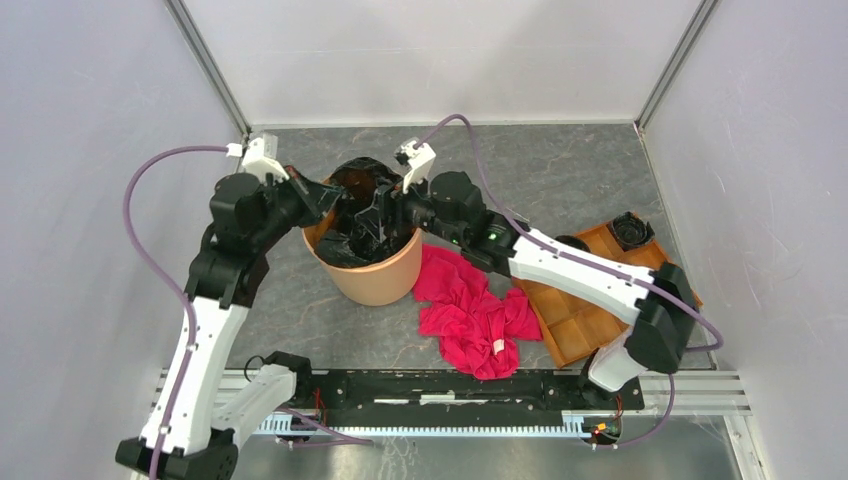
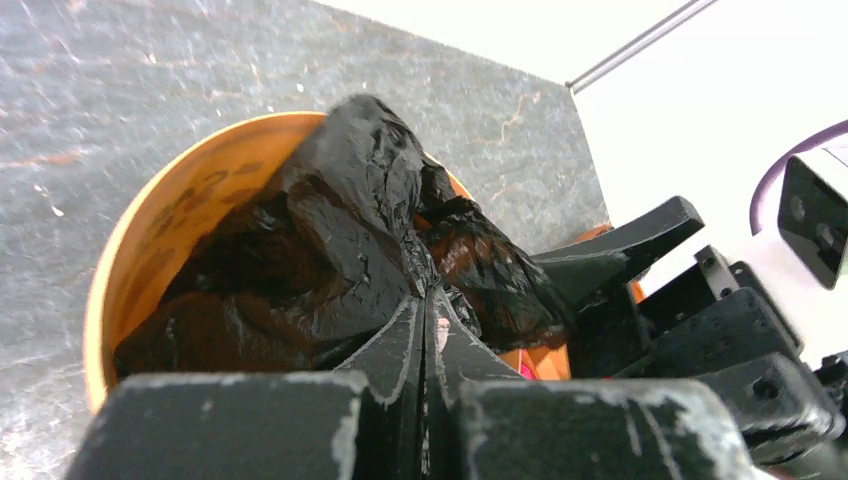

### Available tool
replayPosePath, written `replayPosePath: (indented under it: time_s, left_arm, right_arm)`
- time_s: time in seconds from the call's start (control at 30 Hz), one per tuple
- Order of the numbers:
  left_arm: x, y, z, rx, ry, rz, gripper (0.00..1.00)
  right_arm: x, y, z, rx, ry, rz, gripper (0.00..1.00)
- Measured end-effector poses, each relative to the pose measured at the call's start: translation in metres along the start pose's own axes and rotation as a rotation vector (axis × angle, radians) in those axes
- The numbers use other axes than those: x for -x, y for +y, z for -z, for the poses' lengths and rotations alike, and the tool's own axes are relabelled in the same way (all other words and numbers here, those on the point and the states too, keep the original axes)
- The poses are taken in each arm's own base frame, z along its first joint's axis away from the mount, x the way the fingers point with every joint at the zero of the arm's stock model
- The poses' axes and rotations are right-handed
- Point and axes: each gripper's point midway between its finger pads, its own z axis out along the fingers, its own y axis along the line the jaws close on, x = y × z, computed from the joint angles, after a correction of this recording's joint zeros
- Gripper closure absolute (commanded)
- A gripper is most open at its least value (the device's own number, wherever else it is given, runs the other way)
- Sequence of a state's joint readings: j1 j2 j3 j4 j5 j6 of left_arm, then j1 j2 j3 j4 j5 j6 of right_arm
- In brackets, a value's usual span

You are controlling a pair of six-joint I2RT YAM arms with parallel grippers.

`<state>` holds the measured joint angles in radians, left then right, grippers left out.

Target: Put the trash bags into the trash bin

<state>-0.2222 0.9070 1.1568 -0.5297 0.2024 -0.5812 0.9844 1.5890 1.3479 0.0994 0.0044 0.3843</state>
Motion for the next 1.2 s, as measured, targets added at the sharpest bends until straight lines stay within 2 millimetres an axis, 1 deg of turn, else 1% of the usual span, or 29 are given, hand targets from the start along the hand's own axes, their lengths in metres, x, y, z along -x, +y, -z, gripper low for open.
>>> replayPosePath:
  time_s: [0.07, 0.13, 0.23, 0.3, 0.33, 0.37, 0.43, 0.53, 0.57, 0.67, 0.7, 0.73, 0.8, 0.87, 0.9, 1.0, 1.07, 1.13, 1.2]
  left_arm:
    - [0.005, -0.003, 0.014, -0.009, -0.045, -0.016, 0.98]
    - [0.007, -0.004, 0.021, -0.013, -0.068, -0.026, 0.98]
    - [0.011, -0.003, 0.027, -0.008, -0.095, -0.042, 0.98]
    - [0.011, -0.002, 0.028, 0.000, -0.102, -0.045, 0.98]
    - [0.012, 0.000, 0.029, 0.008, -0.109, -0.048, 0.98]
    - [0.012, 0.000, 0.029, 0.011, -0.111, -0.049, 0.98]
    - [0.012, 0.003, 0.029, 0.021, -0.111, -0.053, 0.98]
    - [0.012, 0.006, 0.031, 0.040, -0.119, -0.055, 0.98]
    - [0.013, 0.007, 0.032, 0.045, -0.124, -0.055, 0.98]
    - [0.018, 0.009, 0.036, 0.063, -0.151, -0.056, 0.98]
    - [0.019, 0.010, 0.037, 0.069, -0.159, -0.056, 0.98]
    - [0.021, 0.011, 0.039, 0.076, -0.169, -0.056, 0.98]
    - [0.025, 0.017, 0.041, 0.113, -0.194, -0.054, 0.98]
    - [0.027, 0.029, 0.043, 0.179, -0.213, -0.048, 0.98]
    - [0.028, 0.037, 0.044, 0.222, -0.218, -0.045, 0.98]
    - [0.032, 0.058, 0.044, 0.345, -0.222, -0.042, 0.98]
    - [0.034, 0.073, 0.041, 0.437, -0.213, -0.046, 0.98]
    - [0.035, 0.087, 0.040, 0.526, -0.199, -0.051, 0.98]
    - [0.035, 0.095, 0.037, 0.573, -0.186, -0.056, 0.98]
  right_arm:
    - [0.007, 0.001, 0.011, -0.005, -0.020, -0.022, 0.16]
    - [0.020, 0.003, 0.025, -0.013, -0.055, -0.044, 0.15]
    - [0.042, 0.005, 0.039, -0.024, -0.115, -0.064, 0.14]
    - [0.051, 0.004, 0.047, -0.037, -0.146, -0.071, 0.06]
    - [0.053, 0.002, 0.051, -0.046, -0.159, -0.075, 0.03]
    - [0.048, -0.002, 0.051, -0.063, -0.157, -0.079, 0.02]
    - [0.047, -0.006, 0.055, -0.078, -0.163, -0.083, 0.02]
    - [0.032, -0.015, 0.052, -0.117, -0.132, -0.081, 0.03]
    - [0.029, -0.018, 0.050, -0.127, -0.122, -0.080, 0.05]
    - [0.021, -0.025, 0.048, -0.162, -0.101, -0.069, 0.19]
    - [0.020, -0.027, 0.048, -0.172, -0.099, -0.065, 0.29]
    - [0.019, -0.029, 0.048, -0.181, -0.099, -0.065, 0.43]
    - [0.014, -0.033, 0.048, -0.197, -0.098, -0.064, 0.78]
    - [0.009, -0.038, 0.048, -0.218, -0.099, -0.075, 0.96]
    - [0.006, -0.042, 0.048, -0.232, -0.100, -0.081, 0.99]
    - [0.000, -0.053, 0.050, -0.244, -0.094, -0.109, 0.99]
    - [0.008, -0.063, 0.051, -0.212, -0.106, -0.141, 1.00]
    - [0.023, -0.080, 0.053, -0.174, -0.135, -0.174, 1.00]
    - [0.031, -0.090, 0.056, -0.143, -0.145, -0.192, 1.00]
